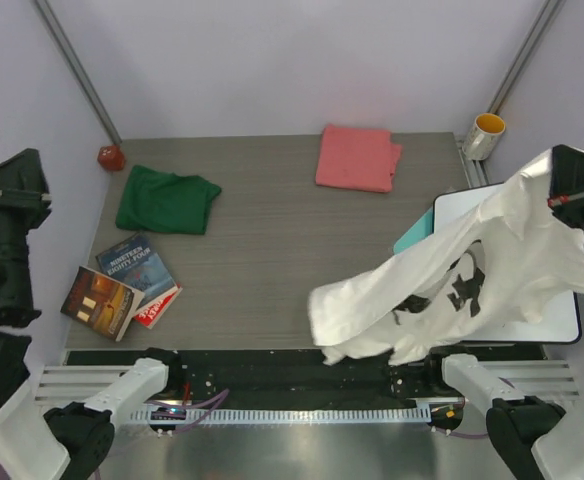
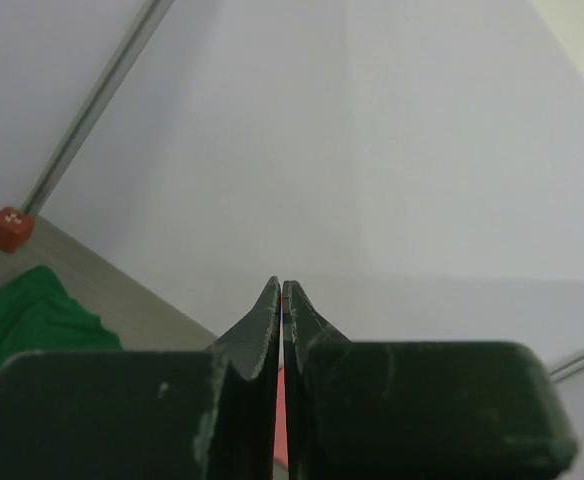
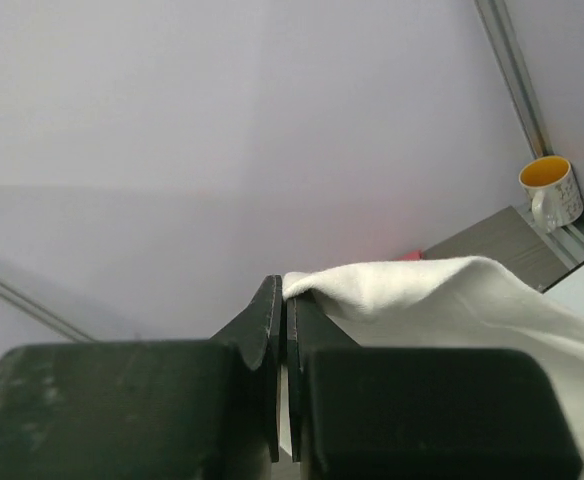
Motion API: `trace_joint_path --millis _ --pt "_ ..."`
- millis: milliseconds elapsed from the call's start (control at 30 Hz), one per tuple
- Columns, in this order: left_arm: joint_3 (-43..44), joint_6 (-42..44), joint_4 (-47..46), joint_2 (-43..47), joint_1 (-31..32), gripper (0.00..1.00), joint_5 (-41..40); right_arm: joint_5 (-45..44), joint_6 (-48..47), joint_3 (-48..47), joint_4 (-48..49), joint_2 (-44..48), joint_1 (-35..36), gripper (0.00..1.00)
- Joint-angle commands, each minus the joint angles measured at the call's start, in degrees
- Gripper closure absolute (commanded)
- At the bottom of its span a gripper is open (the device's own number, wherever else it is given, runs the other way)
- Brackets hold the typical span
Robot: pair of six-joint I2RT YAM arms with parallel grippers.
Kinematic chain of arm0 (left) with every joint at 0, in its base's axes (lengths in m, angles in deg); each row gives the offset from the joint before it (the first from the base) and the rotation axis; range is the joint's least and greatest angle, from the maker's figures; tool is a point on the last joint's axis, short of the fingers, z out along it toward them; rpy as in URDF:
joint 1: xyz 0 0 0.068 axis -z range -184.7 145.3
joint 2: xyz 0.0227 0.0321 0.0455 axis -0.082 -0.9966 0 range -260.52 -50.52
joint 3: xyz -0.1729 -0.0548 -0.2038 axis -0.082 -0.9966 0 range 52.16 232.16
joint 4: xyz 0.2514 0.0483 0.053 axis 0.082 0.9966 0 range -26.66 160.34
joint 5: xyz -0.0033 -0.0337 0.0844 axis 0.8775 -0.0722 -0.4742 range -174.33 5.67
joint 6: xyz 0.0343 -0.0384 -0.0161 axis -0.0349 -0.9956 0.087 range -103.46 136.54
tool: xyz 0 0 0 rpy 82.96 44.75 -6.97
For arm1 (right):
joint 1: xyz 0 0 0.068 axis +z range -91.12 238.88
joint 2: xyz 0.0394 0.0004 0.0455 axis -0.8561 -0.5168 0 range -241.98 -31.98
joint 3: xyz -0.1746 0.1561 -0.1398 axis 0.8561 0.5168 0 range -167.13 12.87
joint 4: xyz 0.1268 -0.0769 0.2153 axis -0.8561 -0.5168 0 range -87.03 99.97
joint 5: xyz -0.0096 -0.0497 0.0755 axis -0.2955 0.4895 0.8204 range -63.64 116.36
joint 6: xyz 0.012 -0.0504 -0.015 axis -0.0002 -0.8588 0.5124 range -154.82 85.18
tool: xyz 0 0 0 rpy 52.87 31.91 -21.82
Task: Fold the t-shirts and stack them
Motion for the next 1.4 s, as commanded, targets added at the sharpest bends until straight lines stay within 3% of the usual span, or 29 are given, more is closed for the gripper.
trace_joint_path --millis 0,100,267,300,333,500,600,700,833,1000,1367 --pt "-6.58 -1.42 -1.88 -7.75 0.59 0.99 0.63 4.8 1.65 8.57 5.81 -4.92 0.73 0.99" --pt "-7.73 -2.65 -0.82 -11.71 0.59 1.0 2.75 10.26 3.85 14.29 8.45 -5.01 0.64 0.99" --pt "-13.0 -3.79 -1.88 -15.67 0.59 0.99 13.45 12.82 4.99 17.92 10.91 -5.8 0.73 0.99" --pt "-15.27 -4.66 -1.79 -16.63 0.59 0.88 16.61 14.82 5.17 18.44 11.09 -6.06 0.64 0.99" --pt "-16.6 -5.28 -1.53 -18.64 0.59 0.82 22.47 15.01 5.17 18.79 11.36 -6.5 0.73 0.99" --pt "-29.35 -7.75 -5.21 -22.79 1.29 0.78 37.45 15.01 4.56 18.89 12.5 -7.91 0.64 0.99" --pt "-28.4 -5.47 -4.43 -28.84 3.66 0.69 43.77 14.93 3.94 18.1 12.06 -9.4 0.64 0.99" --pt "-25.76 -3.18 -2.58 -36.75 8.49 0.7 50.01 13.87 4.03 18.62 11.71 -9.32 0.64 0.99" --pt "-23.3 -3.35 -4.42 -45.81 15.16 0.6 57.94 9.05 3.85 20.29 11.54 -8.44 0.73 0.99" --pt "-13.46 1.56 2.5 -58.97 18.08 0.55 65.75 4.47 3.85 23.01 9.34 -6.6 0.64 0.99" --pt "-22.14 0.42 -1.7 -61.54 23.52 0.53 73.49 0.07 4.47 28.55 7.23 -5.45 0.73 0.99"
